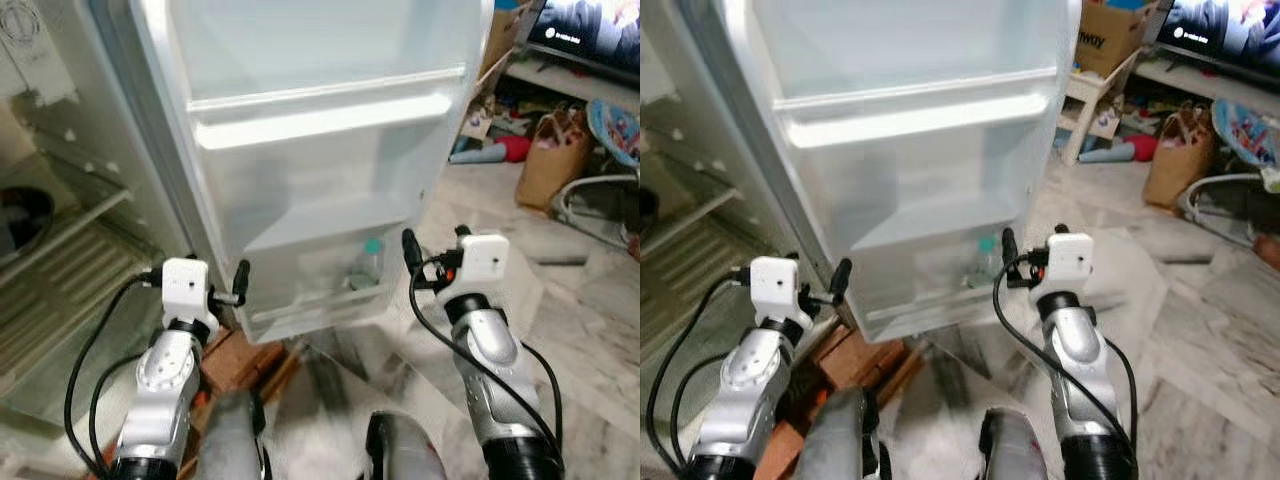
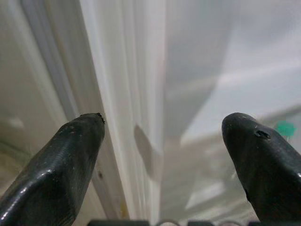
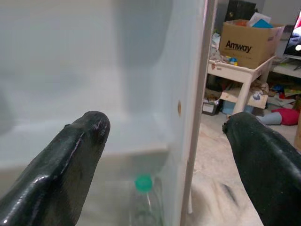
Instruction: Restocking fridge
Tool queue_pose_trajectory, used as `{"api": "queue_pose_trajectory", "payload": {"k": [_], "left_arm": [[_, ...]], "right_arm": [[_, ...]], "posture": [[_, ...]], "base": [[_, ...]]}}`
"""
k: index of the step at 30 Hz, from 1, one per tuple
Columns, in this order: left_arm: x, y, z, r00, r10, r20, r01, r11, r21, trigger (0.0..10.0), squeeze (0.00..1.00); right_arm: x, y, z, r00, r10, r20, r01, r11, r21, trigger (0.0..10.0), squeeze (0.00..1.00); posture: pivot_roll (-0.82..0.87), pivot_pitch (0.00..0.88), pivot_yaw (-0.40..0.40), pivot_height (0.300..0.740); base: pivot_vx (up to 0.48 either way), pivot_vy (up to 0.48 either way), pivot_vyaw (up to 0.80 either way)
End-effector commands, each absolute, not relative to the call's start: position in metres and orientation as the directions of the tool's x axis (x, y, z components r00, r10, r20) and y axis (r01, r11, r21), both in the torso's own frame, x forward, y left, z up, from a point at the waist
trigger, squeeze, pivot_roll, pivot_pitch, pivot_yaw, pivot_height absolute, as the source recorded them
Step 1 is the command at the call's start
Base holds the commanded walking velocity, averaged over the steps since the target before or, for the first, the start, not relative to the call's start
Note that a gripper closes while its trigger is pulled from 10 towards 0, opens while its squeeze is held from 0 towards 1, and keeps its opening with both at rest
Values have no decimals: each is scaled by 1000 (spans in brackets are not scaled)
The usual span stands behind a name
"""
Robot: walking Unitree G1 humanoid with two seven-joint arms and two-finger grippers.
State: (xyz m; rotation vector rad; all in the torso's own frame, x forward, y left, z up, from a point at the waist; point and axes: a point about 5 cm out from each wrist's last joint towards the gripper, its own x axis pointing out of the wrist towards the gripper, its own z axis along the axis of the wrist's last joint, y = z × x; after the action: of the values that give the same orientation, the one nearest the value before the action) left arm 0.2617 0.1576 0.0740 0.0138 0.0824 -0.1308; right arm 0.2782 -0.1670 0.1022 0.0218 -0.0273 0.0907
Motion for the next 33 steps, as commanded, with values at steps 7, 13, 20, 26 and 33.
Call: {"api": "queue_pose_trajectory", "payload": {"k": [7, 13, 20, 26, 33], "left_arm": [[262, 161, 77, 989, -130, -76, 132, 991, 21, 10000, 0], [261, 159, 73, 987, -116, -109, 116, 993, -8, 10000, 0], [261, 157, 73, 987, -115, -114, 117, 993, 12, 10000, 0], [262, 158, 74, 986, -117, -116, 123, 991, 44, 10000, 0], [264, 158, 73, 985, -121, -121, 129, 990, 64, 10000, 0]], "right_arm": [[279, -168, 103, 997, 79, 23, -80, 996, 33, 10000, 0], [277, -167, 98, 997, 74, 1, -74, 997, 37, 10000, 0], [274, -160, 93, 994, 101, -30, -99, 993, 63, 10000, 0], [274, -160, 93, 994, 104, -29, -101, 992, 71, 10000, 0], [275, -159, 96, 994, 110, -22, -108, 992, 72, 10000, 0]], "posture": [[-48, 8, -4, 740], [-49, 17, -2, 740], [-50, 24, -3, 740], [-53, 26, 2, 740], [-57, 25, 1, 740]], "base": [[0, 0, 0], [0, 0, 0], [0, 0, 0], [0, 0, 0], [0, -227, 0]]}}
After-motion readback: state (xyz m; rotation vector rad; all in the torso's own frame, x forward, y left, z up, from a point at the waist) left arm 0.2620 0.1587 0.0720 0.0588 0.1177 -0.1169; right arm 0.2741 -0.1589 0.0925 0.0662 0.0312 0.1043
